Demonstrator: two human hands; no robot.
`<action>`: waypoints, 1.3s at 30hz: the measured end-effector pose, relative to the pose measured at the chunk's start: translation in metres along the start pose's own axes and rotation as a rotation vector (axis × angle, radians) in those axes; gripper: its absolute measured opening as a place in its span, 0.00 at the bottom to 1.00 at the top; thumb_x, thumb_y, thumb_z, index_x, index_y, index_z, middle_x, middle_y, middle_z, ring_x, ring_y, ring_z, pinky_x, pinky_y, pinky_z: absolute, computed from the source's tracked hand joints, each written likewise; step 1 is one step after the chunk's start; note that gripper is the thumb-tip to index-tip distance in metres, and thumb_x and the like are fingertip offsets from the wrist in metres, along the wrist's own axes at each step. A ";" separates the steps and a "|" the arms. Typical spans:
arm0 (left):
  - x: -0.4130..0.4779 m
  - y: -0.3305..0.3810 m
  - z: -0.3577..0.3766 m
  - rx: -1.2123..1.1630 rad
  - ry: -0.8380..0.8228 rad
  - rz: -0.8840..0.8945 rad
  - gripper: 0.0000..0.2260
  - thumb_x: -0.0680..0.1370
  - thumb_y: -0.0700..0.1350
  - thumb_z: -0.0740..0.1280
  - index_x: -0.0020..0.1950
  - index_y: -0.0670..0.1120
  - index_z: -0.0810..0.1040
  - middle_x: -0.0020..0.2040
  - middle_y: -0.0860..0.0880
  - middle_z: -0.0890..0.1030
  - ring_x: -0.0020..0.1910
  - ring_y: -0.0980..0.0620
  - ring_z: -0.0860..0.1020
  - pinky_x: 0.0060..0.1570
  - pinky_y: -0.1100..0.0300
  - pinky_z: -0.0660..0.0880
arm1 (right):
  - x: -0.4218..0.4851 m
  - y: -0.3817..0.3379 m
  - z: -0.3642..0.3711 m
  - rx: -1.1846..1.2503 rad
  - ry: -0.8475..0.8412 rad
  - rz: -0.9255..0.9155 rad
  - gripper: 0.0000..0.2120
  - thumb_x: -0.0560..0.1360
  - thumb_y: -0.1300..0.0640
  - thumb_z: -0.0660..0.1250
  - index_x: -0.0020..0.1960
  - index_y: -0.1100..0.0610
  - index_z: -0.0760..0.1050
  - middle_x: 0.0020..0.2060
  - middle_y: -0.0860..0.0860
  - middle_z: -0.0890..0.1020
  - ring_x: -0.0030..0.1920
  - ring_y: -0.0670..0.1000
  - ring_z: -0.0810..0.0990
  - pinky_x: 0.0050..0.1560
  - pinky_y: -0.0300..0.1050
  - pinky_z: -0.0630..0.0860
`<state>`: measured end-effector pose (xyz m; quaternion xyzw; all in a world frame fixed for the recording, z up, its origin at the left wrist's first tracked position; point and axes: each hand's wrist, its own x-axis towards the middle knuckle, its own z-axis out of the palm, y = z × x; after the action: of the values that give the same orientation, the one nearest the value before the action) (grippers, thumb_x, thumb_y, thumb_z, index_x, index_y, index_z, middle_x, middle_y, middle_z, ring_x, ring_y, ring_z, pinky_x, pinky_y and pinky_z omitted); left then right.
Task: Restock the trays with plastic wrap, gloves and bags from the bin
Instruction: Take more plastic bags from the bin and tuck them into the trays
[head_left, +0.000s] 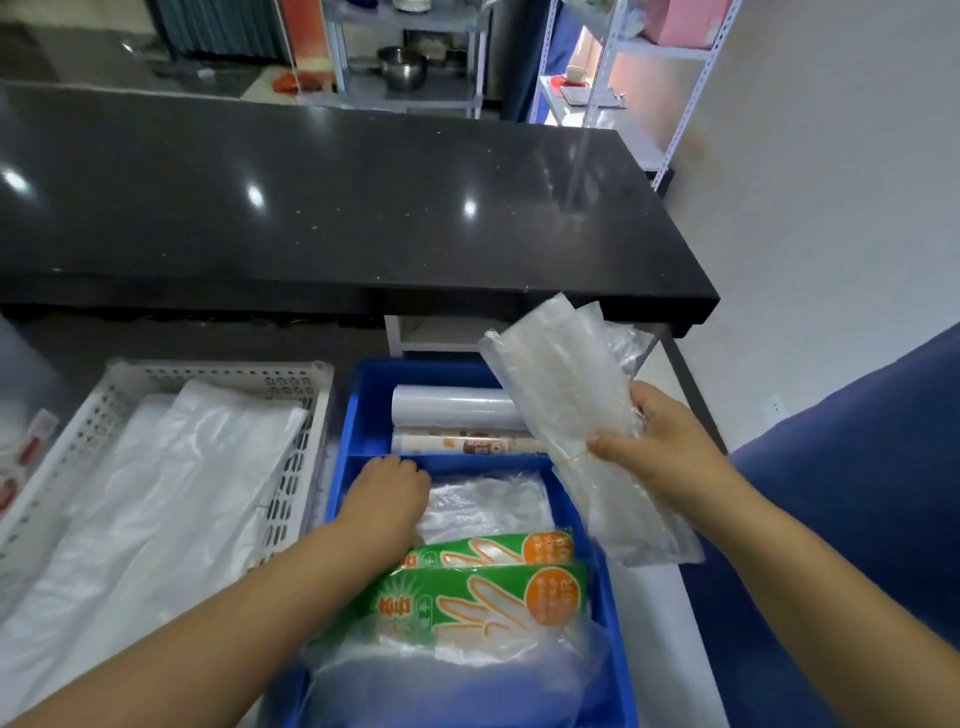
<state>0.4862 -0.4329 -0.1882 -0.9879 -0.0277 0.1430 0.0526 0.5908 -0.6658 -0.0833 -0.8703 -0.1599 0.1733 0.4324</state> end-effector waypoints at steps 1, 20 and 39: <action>0.000 0.000 0.000 -0.013 0.016 -0.006 0.18 0.70 0.51 0.71 0.56 0.46 0.74 0.56 0.47 0.77 0.54 0.47 0.73 0.55 0.54 0.68 | 0.002 0.002 -0.001 0.005 -0.015 -0.005 0.19 0.70 0.57 0.71 0.57 0.49 0.69 0.50 0.47 0.78 0.47 0.46 0.77 0.38 0.37 0.73; -0.009 -0.008 -0.005 -0.437 -0.108 -0.070 0.03 0.70 0.46 0.66 0.41 0.49 0.77 0.38 0.52 0.80 0.38 0.52 0.77 0.37 0.59 0.74 | 0.020 -0.010 0.008 -0.062 -0.051 -0.048 0.19 0.70 0.57 0.72 0.58 0.48 0.68 0.52 0.49 0.77 0.50 0.52 0.77 0.49 0.48 0.76; -0.097 -0.133 -0.079 -0.870 0.612 -0.610 0.09 0.68 0.43 0.73 0.33 0.52 0.75 0.29 0.50 0.78 0.27 0.50 0.76 0.26 0.61 0.69 | 0.039 -0.026 0.079 -0.542 -0.093 -0.379 0.10 0.70 0.55 0.66 0.48 0.50 0.67 0.43 0.49 0.78 0.45 0.56 0.77 0.38 0.46 0.71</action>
<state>0.4111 -0.3154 -0.0709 -0.8627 -0.3485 -0.1930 -0.3114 0.5875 -0.5789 -0.1136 -0.8996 -0.3789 0.0802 0.2018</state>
